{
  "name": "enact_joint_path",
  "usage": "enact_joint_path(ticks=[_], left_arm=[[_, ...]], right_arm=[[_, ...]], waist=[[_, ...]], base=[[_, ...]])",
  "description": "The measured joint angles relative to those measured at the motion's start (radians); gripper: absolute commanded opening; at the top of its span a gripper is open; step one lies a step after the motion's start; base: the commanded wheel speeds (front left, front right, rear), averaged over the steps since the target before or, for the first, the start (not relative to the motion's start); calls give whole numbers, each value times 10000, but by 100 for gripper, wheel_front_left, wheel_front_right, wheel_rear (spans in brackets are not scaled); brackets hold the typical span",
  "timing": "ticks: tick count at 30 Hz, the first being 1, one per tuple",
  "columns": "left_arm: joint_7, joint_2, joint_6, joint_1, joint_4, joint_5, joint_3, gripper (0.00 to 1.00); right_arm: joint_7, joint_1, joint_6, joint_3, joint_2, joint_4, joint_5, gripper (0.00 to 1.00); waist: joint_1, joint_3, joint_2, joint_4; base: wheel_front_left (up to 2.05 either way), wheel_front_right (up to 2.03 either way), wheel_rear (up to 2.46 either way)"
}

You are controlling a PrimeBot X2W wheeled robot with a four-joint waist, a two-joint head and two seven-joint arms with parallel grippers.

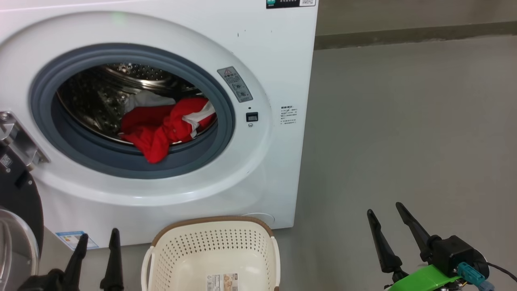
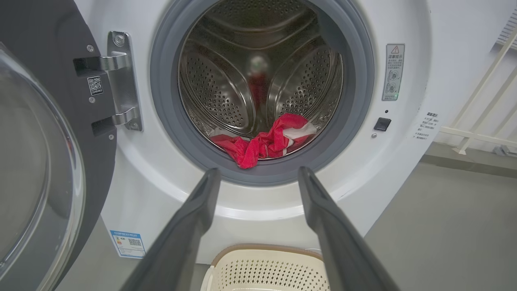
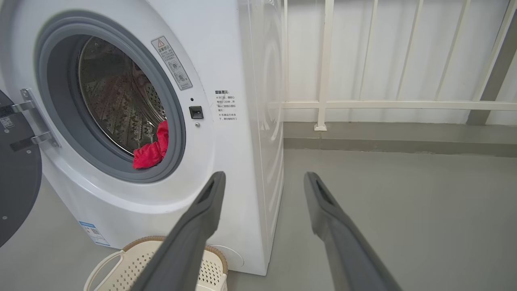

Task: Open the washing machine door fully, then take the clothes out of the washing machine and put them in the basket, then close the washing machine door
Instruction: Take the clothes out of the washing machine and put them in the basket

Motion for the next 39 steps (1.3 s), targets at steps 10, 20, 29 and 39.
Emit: enact_joint_path(ticks=[10,20,29,39], left_arm=[[40,50,-13,-1787,786,-305,-33,100],[-75,123,-13,-3826,2056,-336,-44,100],[-151,115,-190,-6279,3590,-391,-245,100],[-251,121,-370,-8947,5630,-399,-422,100]], right_arm=[[0,-764,0,-94,4,-119,-12,100],[0,-1349,0,-299,-36,-311,-115,100],[0,-2068,0,-433,-209,-479,-249,100],[0,-2767,0,-548,-234,-704,-619,100]], waist=[[0,823,0,56],[0,1913,0,136],[0,3109,0,229],[1,4376,0,261]], base=[[0,0,0],[0,0,0],[0,0,0],[0,0,0]])
